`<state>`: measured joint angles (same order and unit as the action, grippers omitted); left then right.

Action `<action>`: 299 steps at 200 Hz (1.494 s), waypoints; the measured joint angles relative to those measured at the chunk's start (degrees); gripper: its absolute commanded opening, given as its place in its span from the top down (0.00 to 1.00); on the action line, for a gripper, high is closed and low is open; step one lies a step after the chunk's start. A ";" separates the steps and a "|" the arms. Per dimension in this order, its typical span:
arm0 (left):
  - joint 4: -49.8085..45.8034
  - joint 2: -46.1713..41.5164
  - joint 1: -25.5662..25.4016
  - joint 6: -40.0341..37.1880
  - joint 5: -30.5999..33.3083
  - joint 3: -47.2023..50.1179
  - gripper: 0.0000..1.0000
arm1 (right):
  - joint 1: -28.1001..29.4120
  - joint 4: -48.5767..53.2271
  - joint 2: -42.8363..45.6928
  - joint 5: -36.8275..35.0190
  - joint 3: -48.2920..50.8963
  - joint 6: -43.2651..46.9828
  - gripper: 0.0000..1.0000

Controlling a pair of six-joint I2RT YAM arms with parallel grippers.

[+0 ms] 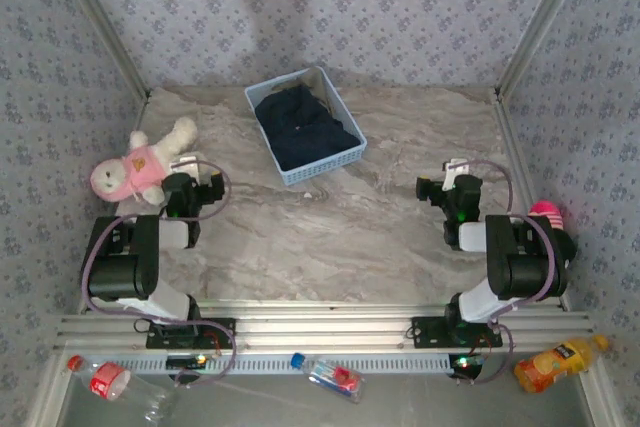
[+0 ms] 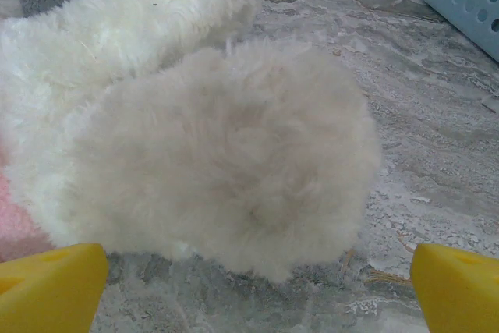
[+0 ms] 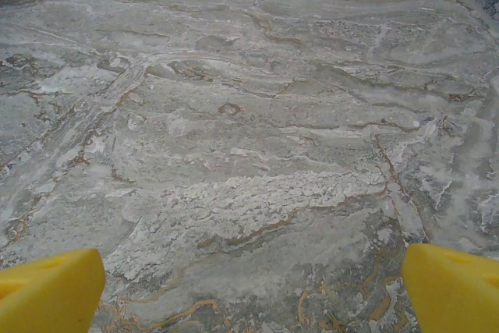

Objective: Fold and stack the mixed laundry pile

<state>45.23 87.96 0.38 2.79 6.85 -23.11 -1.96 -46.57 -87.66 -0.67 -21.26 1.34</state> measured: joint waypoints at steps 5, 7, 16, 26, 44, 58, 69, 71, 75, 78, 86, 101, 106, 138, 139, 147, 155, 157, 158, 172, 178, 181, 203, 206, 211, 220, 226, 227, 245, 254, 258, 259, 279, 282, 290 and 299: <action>0.00 0.00 0.00 0.00 0.00 0.00 0.00 | 0.00 0.00 0.00 0.02 0.00 0.00 0.00; 0.00 0.00 0.00 0.00 0.00 0.00 0.00 | 0.00 0.00 0.00 0.02 0.00 0.00 0.00; 0.00 0.00 0.00 0.00 0.00 0.00 0.00 | 0.00 0.00 0.00 0.02 0.00 0.00 0.00; 0.00 0.00 0.00 0.00 0.00 0.00 0.00 | 0.00 0.00 0.00 0.00 0.00 0.00 0.00; 0.00 0.00 0.00 0.00 0.00 0.00 0.00 | 0.00 0.00 0.00 0.00 0.00 0.00 0.00; 0.00 0.00 0.00 0.00 0.00 0.00 0.00 | 0.00 0.00 0.00 0.00 0.00 0.00 0.00; 0.00 0.00 0.00 0.00 0.00 0.00 0.00 | 0.00 0.00 0.00 0.00 0.00 0.00 0.00; 0.00 0.00 0.00 0.00 0.00 0.00 0.00 | 0.00 0.00 0.00 0.00 0.00 0.00 0.00; 0.00 0.00 0.00 0.00 0.00 0.00 0.00 | 0.00 0.00 0.00 0.00 0.00 0.00 0.00; 0.00 0.00 0.00 0.00 0.00 0.00 0.00 | 0.00 0.00 0.00 0.00 0.00 0.00 0.00; 0.00 0.00 0.00 0.00 0.00 0.00 0.00 | 0.00 0.00 0.00 0.00 0.00 0.00 0.00; 0.00 0.00 0.00 0.00 0.00 0.00 0.00 | 0.00 0.00 0.00 0.00 0.00 0.00 0.00; 0.00 0.00 0.00 0.00 0.00 0.00 0.00 | 0.00 0.00 0.00 0.02 0.00 0.00 0.00; 0.00 0.00 0.00 0.00 0.00 0.00 0.00 | 0.00 0.00 0.00 0.02 0.00 0.00 0.00; 0.00 0.00 0.00 0.00 0.00 0.00 0.00 | -0.02 0.00 0.00 0.02 0.00 0.00 0.00; 0.00 0.00 0.00 0.00 0.00 0.00 0.00 | 0.00 0.00 0.00 0.02 0.00 0.00 0.00; 0.00 0.00 0.00 0.00 0.00 0.00 0.00 | -0.02 0.00 0.00 0.02 0.00 0.00 0.00; 0.00 0.00 0.00 0.00 0.00 0.00 0.00 | -0.02 0.00 0.00 0.02 0.00 0.00 0.00; 0.00 0.00 0.00 0.00 0.00 0.00 0.00 | -0.02 0.00 0.00 0.02 0.00 0.00 0.00; 0.00 0.00 0.00 0.00 0.00 0.00 0.00 | -0.07 0.00 0.00 0.02 0.00 -0.02 0.00; 0.00 0.00 0.00 0.00 0.00 0.00 0.00 | -0.07 0.00 0.00 0.02 0.00 -0.02 0.00; 0.00 0.00 0.00 0.00 0.00 0.00 0.00 | -0.07 0.00 0.00 0.04 0.00 0.00 0.00; 0.00 0.00 0.00 0.00 0.00 0.00 0.00 | -0.07 0.00 0.00 0.04 0.00 -0.02 0.00; 0.00 0.00 -0.02 0.00 0.00 0.00 0.00 | -0.07 0.00 0.00 0.04 0.00 -0.02 0.00; 0.00 0.00 0.00 0.00 0.00 0.00 0.00 | -0.07 0.00 0.00 0.02 0.00 0.00 0.00; -0.07 0.00 -0.02 0.00 0.09 0.00 0.00 | -0.07 0.00 0.00 0.02 0.00 -0.02 0.00; -0.31 -0.07 -0.04 0.00 0.13 -0.04 0.00 | -0.07 0.02 0.02 0.02 0.00 -0.02 0.00; -0.57 -0.11 -0.09 0.00 0.22 -0.11 0.00 | -0.07 0.04 0.04 0.02 0.00 -0.02 0.00; -5.25 -1.36 -0.68 -0.26 1.25 -1.70 0.00 | -0.07 1.31 1.20 -0.02 -0.02 -0.04 0.00; -8.13 -2.71 -1.29 -0.46 1.92 -3.04 0.00 | -0.07 3.32 3.02 -0.15 -0.24 -0.04 0.00; -9.84 -3.61 -1.64 -0.52 2.21 -3.87 0.00 | -0.07 4.52 4.22 -0.33 -0.42 -0.04 0.00; -10.19 -3.82 -1.73 -0.59 2.23 -4.04 0.00 | -0.04 4.90 4.59 -0.39 -0.50 -0.07 0.00; -18.60 -8.85 -3.30 0.31 3.74 -8.70 0.00 | -0.07 12.02 10.95 -2.25 -2.80 -1.20 0.00; -20.20 -9.77 -3.50 0.98 3.98 -9.60 0.00 | -0.07 13.62 12.33 -2.71 -3.56 -1.66 0.00; -24.85 -12.02 -3.82 2.91 4.59 -12.37 0.00 | -0.17 17.75 15.28 -3.54 -5.66 -2.69 0.00; -29.31 -13.77 -3.87 5.16 4.87 -15.32 0.00 | -0.35 21.88 17.97 -4.31 -8.11 -4.02 0.00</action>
<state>15.92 74.19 -3.49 7.94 11.73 -38.44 -2.31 -24.69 -69.69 -4.97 -29.36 -2.68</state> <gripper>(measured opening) 0.997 0.998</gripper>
